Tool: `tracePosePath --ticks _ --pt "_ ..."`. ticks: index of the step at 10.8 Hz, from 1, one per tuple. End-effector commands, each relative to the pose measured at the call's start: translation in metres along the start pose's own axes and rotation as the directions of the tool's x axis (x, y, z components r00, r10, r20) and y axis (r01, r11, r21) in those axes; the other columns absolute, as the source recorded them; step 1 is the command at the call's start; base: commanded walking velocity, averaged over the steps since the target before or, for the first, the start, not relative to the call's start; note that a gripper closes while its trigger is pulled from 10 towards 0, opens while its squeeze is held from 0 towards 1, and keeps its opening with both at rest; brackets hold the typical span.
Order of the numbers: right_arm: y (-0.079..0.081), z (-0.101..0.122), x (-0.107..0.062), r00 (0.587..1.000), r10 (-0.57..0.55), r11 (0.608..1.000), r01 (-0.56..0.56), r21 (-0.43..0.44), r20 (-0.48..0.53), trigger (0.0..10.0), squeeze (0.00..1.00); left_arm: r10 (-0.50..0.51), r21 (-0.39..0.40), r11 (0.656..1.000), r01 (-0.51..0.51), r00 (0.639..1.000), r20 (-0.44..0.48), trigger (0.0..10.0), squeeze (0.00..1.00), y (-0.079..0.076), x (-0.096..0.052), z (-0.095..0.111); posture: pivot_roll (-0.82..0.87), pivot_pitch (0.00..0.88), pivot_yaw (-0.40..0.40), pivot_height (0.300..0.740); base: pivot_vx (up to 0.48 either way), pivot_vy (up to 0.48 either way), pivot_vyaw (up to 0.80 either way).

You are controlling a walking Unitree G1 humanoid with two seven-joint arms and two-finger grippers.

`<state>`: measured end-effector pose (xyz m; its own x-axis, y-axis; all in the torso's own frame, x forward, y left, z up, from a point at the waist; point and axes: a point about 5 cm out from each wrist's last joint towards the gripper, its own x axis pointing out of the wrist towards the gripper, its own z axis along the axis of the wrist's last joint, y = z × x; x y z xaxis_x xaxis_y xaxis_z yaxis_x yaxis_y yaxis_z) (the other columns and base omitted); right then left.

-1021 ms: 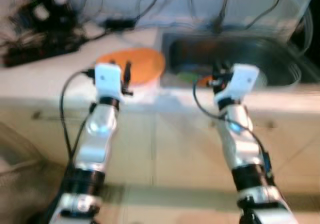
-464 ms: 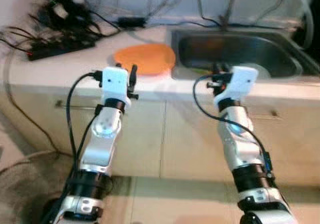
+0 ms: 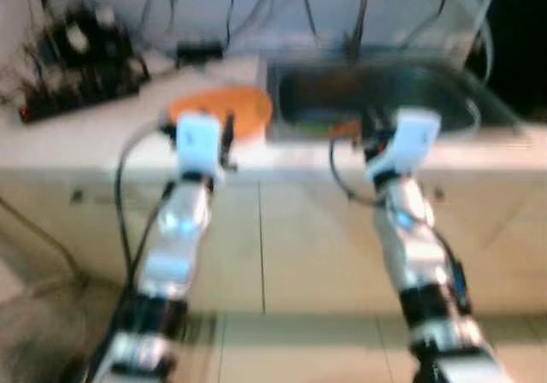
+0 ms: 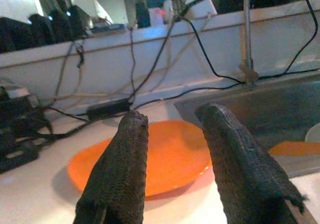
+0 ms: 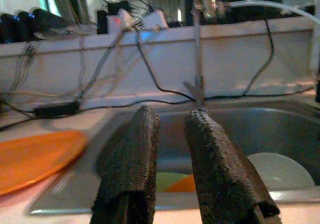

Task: Kitchen organization

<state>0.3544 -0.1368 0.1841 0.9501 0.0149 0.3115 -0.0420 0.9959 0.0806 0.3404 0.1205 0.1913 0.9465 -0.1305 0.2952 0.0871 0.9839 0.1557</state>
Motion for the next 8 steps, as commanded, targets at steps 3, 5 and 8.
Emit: tracePosePath --ticks 3,5,8 --pt "0.0060 0.0019 0.0010 0.999 0.030 1.000 -0.030 -0.001 0.011 10.0 0.00 0.021 0.019 1.000 -0.021 1.000 -0.004 10.0 0.00 0.0067 0.0005 -0.0004 0.16 0.039 0.018 0.740 0.325 0.000 0.17" --pt "0.0058 0.0016 0.0016 1.000 0.030 1.000 -0.030 0.002 0.008 10.0 0.00 0.020 0.019 1.000 -0.020 1.000 0.001 10.0 0.00 0.0063 0.0007 0.0006 0.16 0.033 0.016 0.740 0.322 0.000 0.00" --pt "0.0086 0.0013 0.0028 0.999 0.038 0.999 -0.038 0.014 0.005 10.0 0.00 0.014 0.023 1.000 -0.014 1.000 0.003 10.0 0.00 0.0065 0.0008 0.0008 0.17 0.024 0.012 0.740 0.325 0.000 0.00"
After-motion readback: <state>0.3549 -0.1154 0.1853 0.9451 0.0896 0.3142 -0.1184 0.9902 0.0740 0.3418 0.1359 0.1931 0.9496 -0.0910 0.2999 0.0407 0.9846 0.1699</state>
